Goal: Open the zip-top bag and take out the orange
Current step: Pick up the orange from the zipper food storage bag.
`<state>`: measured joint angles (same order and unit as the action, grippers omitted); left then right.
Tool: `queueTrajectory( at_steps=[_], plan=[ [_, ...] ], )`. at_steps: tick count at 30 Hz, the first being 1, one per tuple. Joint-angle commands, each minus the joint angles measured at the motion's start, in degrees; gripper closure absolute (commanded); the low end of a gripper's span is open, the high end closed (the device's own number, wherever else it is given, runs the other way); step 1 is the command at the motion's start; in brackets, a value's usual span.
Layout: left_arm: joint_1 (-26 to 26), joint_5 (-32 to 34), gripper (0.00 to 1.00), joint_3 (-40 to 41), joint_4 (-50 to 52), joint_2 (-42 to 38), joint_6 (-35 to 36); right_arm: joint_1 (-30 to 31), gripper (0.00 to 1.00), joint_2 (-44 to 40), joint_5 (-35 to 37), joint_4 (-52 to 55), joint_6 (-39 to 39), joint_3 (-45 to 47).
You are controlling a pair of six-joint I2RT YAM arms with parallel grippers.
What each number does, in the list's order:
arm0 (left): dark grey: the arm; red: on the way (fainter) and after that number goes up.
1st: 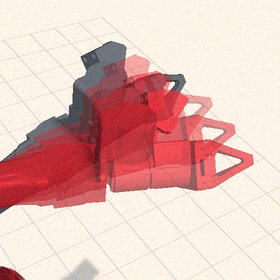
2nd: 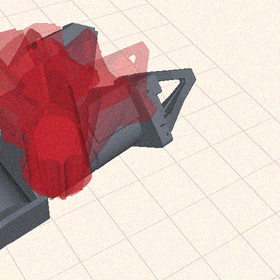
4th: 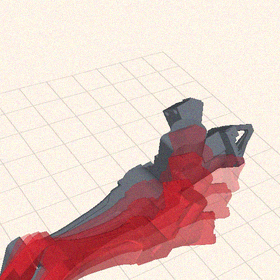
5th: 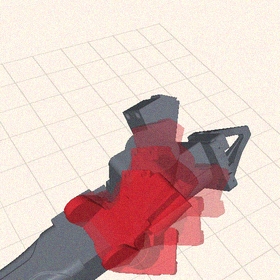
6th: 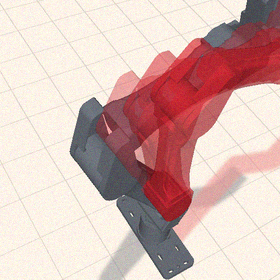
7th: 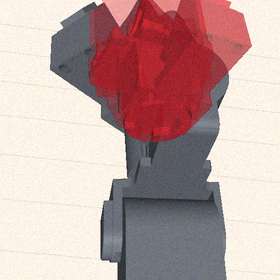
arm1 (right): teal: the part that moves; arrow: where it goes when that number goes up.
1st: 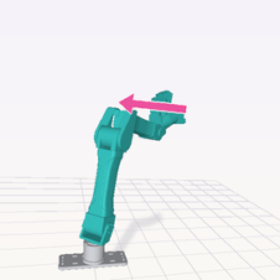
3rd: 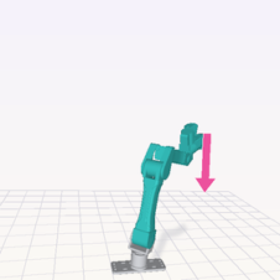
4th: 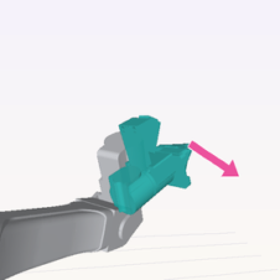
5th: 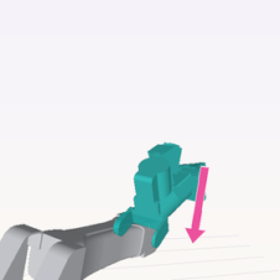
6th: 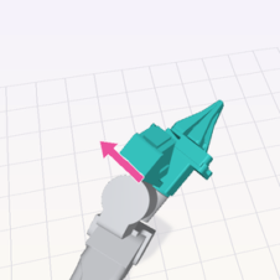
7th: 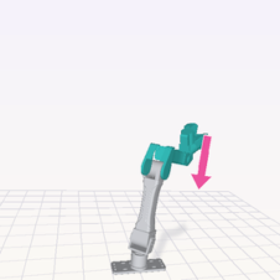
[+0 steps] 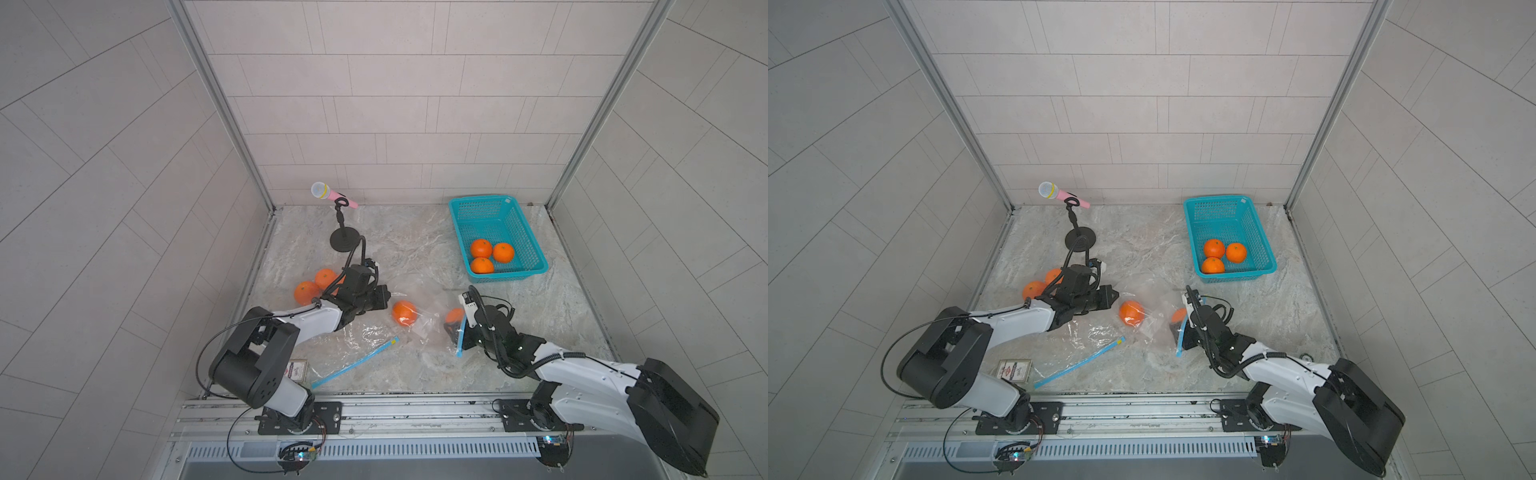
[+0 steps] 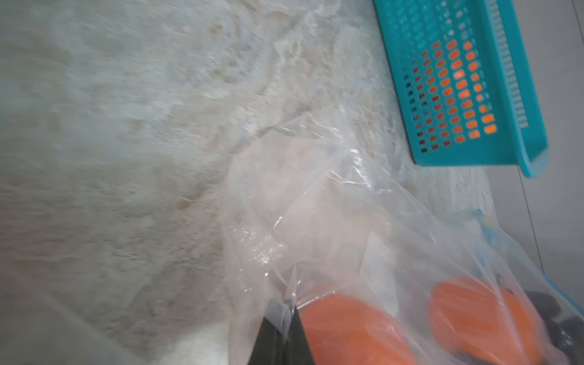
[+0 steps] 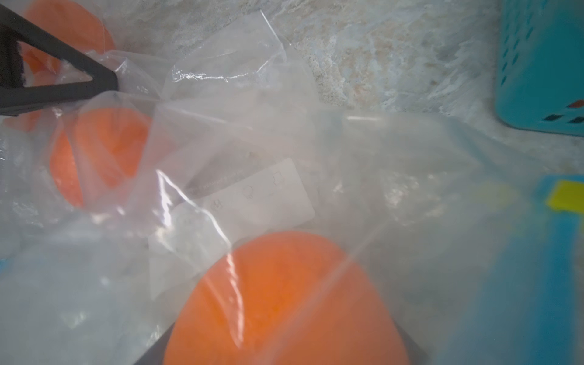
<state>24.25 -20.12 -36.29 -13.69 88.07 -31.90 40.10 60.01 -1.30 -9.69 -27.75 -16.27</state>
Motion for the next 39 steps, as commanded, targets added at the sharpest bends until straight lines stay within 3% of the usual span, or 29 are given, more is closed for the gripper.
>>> queueTrajectory(
  at_steps=[1,10,12,16,17,19,22,28,34,39],
  plan=[
    [-3.97,0.34,1.0,0.3,-0.12,3.65,0.6,-0.1,0.3,-5.11,-1.58,4.24,-2.19,0.85],
    [-4.29,-3.0,1.0,-0.25,-2.03,3.99,0.98,-0.27,0.3,-15.77,-2.57,10.13,-2.29,0.92],
    [-4.31,-3.31,0.91,-0.1,-1.56,2.72,1.13,-1.22,0.3,-17.75,-4.18,11.18,-2.46,-0.47],
    [-4.3,-2.52,0.89,-0.95,1.05,0.9,1.67,-2.71,0.3,-23.9,-1.54,22.71,-1.79,-8.03],
    [-4.3,-2.04,0.83,-1.01,1.44,0.55,1.56,-3.19,0.3,-24.86,0.08,24.79,-1.34,-9.72],
    [-4.24,-1.91,0.56,-1.21,1.74,-0.25,1.17,-6.32,0.3,-24.48,0.73,27.68,0.64,-14.0],
    [-4.08,-2.11,0.37,-2.54,3.19,-1.82,0.92,-14.95,0.3,-17.3,-4.63,27.94,2.43,-19.21],
    [0.42,4.7,0.28,-8.64,12.86,-9.38,3.41,-27.51,0.32,0.74,-5.23,24.16,6.42,-32.22],
    [4.01,3.92,0.27,-15.89,14.4,-8.31,3.95,-33.42,0.32,16.54,1.52,33.39,9.9,-45.11],
    [8.81,6.14,0.27,-19.43,13.41,-5.61,4.83,-38.01,0.32,29.39,-1.47,36.92,11.69,-54.12]
  ],
)
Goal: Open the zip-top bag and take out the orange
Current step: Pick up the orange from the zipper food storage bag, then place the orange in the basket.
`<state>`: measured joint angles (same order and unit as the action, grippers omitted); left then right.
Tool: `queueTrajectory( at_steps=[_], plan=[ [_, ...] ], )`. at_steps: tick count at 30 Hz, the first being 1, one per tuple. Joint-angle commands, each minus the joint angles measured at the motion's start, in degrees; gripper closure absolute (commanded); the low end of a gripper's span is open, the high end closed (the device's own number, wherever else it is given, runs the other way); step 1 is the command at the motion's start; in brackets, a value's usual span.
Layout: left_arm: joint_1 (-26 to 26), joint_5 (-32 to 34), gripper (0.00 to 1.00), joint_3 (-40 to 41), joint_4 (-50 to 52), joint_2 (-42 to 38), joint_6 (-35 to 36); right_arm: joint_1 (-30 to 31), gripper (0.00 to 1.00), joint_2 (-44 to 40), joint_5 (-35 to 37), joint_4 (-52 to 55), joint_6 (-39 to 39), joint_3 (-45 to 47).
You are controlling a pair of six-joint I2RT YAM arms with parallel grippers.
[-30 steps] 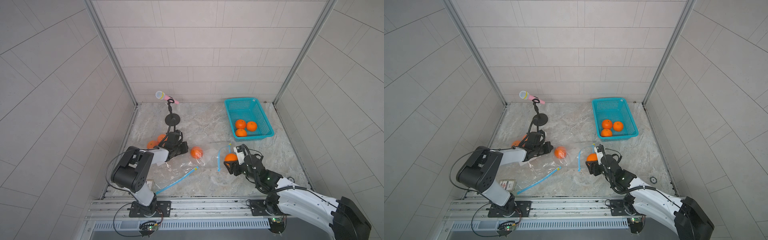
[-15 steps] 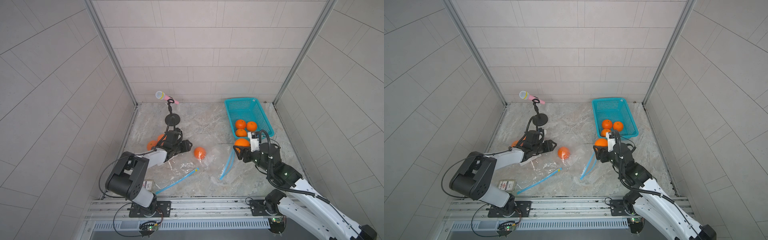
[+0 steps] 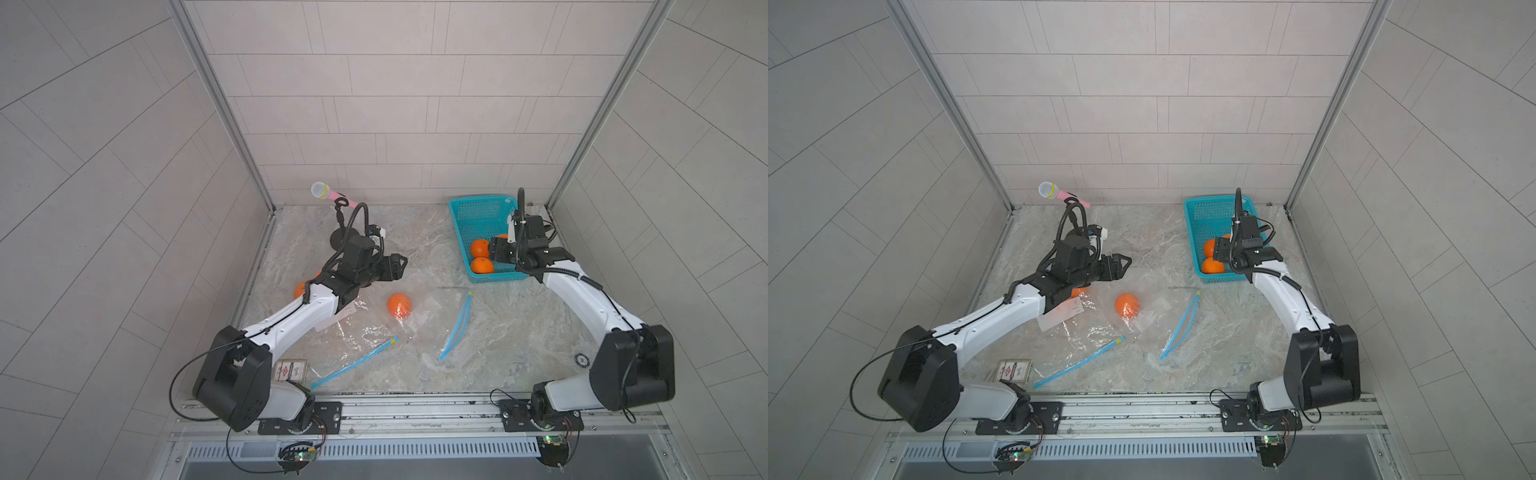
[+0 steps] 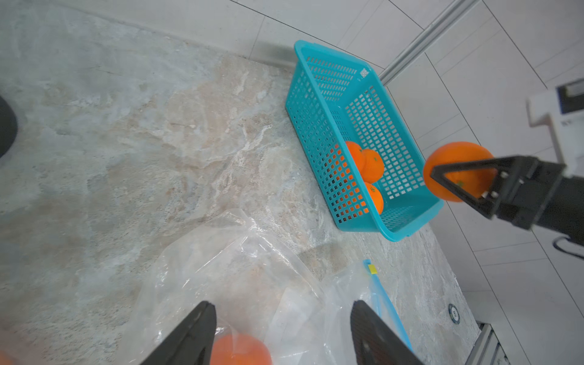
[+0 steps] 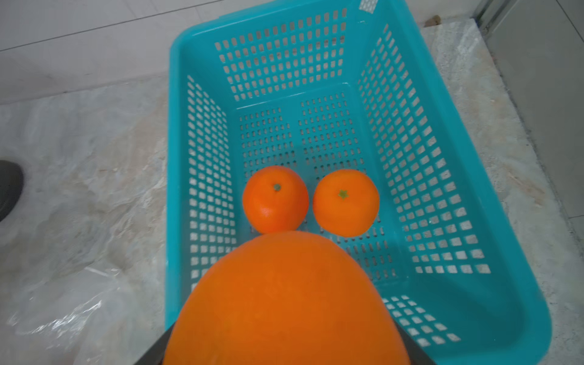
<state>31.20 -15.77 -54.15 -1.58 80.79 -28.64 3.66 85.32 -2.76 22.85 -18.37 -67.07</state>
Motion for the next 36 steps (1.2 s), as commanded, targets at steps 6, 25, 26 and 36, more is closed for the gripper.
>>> queueTrajectory(
  at_steps=[6,25,26,36],
  plan=[
    [5.29,1.28,0.27,-4.55,0.6,6.84,1.81,-2.95,0.34,14.58,1.48,15.7,3.74,-12.78],
    [6.35,-2.9,0.11,-2.76,-4.14,10.68,-1.85,-2.27,0.12,20.93,0.93,16.75,2.81,-10.34],
    [6.34,-2.95,0.11,-2.56,-4.13,10.84,-1.85,-2.26,0.11,20.26,1.56,16.95,2.73,-9.92],
    [6.26,3.2,0.11,1.38,-0.43,6.4,0.86,2.25,0.1,2.9,3.69,14.37,2.2,-4.0]
  ],
)
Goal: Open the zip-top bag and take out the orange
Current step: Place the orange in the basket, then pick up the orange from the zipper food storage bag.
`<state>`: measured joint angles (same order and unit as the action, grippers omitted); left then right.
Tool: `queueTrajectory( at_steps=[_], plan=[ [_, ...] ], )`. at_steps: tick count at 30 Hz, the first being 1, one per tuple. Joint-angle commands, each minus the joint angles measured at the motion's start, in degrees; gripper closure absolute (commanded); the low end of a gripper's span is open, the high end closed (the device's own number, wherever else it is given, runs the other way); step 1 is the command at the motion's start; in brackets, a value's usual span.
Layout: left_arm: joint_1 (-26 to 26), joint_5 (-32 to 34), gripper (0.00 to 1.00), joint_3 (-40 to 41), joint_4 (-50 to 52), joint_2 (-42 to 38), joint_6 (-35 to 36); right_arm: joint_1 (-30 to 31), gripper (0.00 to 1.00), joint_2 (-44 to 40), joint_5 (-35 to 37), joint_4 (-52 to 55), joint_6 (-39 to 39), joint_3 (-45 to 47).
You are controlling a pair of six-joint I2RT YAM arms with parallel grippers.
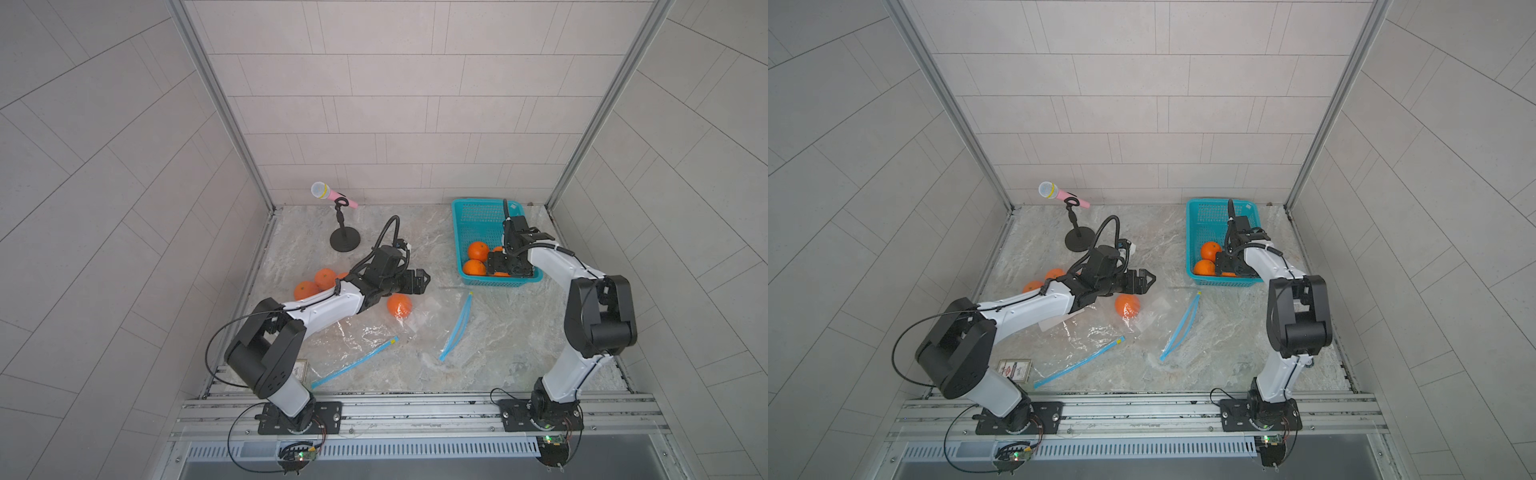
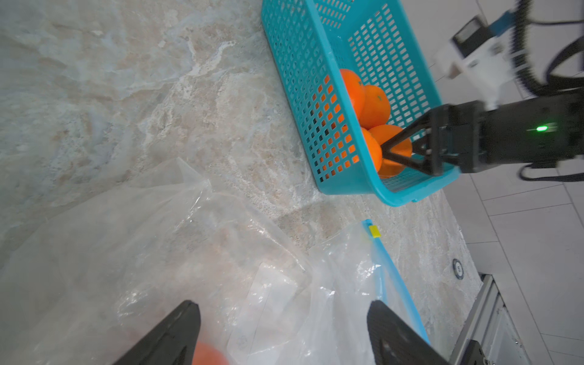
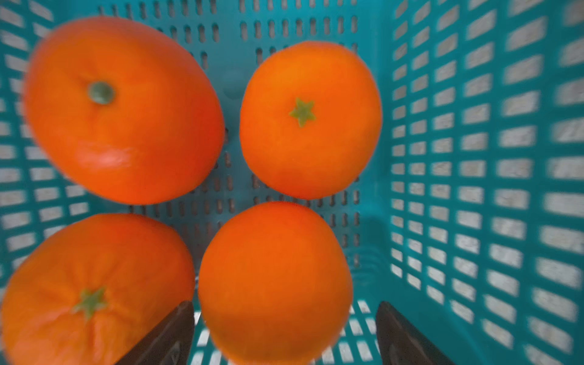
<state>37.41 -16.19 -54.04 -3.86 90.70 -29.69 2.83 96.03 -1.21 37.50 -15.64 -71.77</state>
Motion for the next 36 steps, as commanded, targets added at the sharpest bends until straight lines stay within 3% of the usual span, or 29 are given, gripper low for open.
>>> queueTrajectory(
  at_steps=[1,8,13,18,24,29,36],
  plan=[
    [0.03,4.48,0.11,1.84,2.61,-4.52,2.38,4.54,0.1,-10.62,2.09,0.23,-0.6,1.36],
    [-1.13,7.82,0.22,7.48,4.55,-9.99,2.94,18.61,0.21,-33.53,0.32,-5.21,-4.47,20.52],
    [-1.19,7.48,0.43,9.94,4.99,-9.9,2.4,26.39,0.31,-53.43,-9.32,-21.5,-12.08,43.01],
    [-1.28,11.22,0.53,12.02,2.68,-8.66,2.36,33.88,0.34,-63.27,-11.87,-31.74,-12.83,55.27],
    [-1.47,14.06,0.73,10.57,2.23,-5.11,2.77,38.2,0.41,-61.73,-9.19,-38.9,-8.67,58.86],
    [-1.47,16.82,0.84,9.57,3.37,-2.08,3.66,38.5,0.43,-53.64,-9.53,-43.91,-4.99,57.24],
    [-1.48,16.88,0.85,10.71,1.43,0.41,3.77,38.48,0.46,-38.82,-10.95,-55.78,-3.52,55.49]
  ],
)
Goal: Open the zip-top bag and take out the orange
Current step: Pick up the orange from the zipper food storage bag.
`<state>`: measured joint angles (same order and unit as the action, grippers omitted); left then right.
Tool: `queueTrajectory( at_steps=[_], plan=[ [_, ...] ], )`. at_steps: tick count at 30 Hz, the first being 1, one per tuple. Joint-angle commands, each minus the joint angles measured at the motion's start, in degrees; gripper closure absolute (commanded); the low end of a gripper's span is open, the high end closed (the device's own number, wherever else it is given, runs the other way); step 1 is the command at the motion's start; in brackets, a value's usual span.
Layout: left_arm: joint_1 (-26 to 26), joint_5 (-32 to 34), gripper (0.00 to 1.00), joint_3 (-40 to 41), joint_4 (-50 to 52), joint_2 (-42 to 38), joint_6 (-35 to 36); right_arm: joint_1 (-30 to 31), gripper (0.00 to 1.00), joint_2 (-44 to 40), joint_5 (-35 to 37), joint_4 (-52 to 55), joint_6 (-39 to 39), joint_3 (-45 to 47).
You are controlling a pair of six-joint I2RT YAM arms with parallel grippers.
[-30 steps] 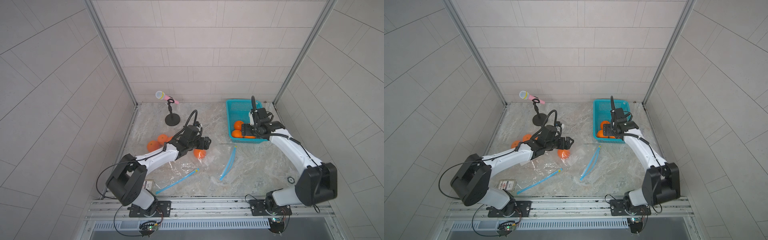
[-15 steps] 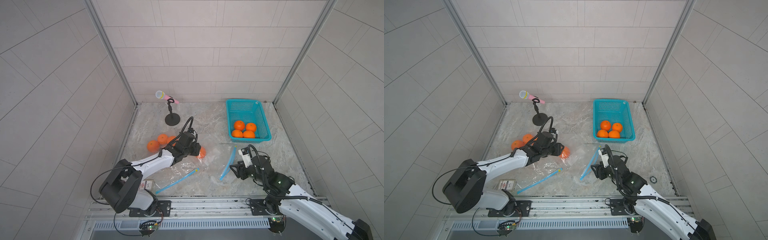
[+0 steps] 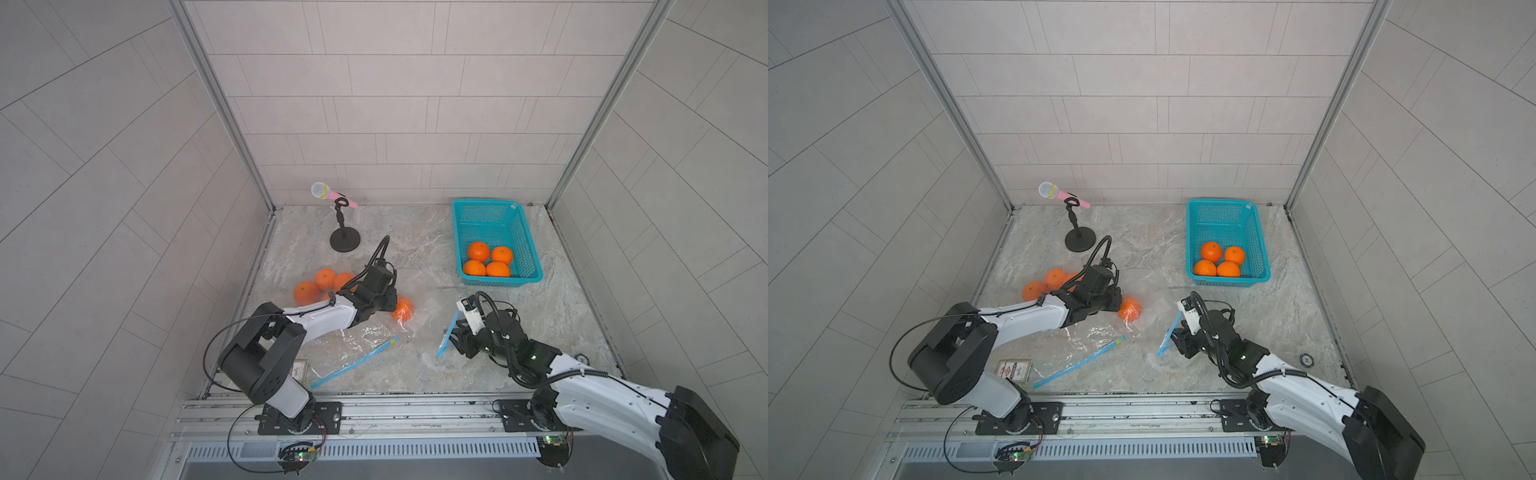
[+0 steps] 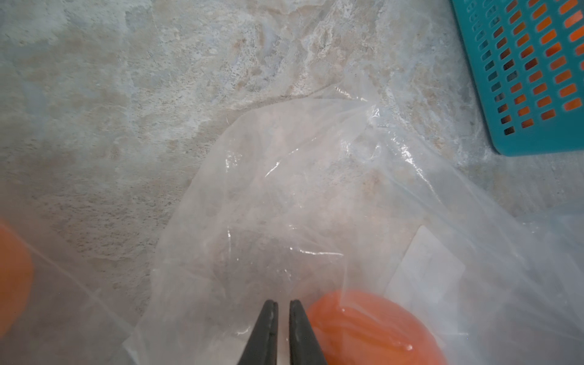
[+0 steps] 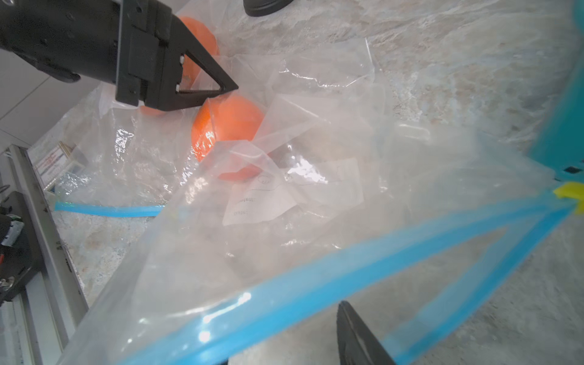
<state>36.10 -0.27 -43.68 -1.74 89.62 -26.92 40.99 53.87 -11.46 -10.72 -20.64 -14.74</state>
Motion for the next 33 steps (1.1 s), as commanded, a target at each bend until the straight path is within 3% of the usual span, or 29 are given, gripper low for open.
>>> queueTrajectory(
  at_steps=[1,14,33],
  plan=[
    [-0.22,0.16,0.85,0.67,-1.65,2.09,0.83,0.32,0.45,5.13,-0.46,-10.04,1.21,-1.48],
    [1.09,-3.91,0.87,3.56,-5.09,2.88,-1.73,0.4,0.13,29.74,-11.53,-32.95,-3.2,-6.74],
    [4.24,-8.41,0.92,1.57,-10.54,7.4,-3.63,0.76,0.13,51.06,-18.32,-45.78,-8.13,-15.98]
  ],
)
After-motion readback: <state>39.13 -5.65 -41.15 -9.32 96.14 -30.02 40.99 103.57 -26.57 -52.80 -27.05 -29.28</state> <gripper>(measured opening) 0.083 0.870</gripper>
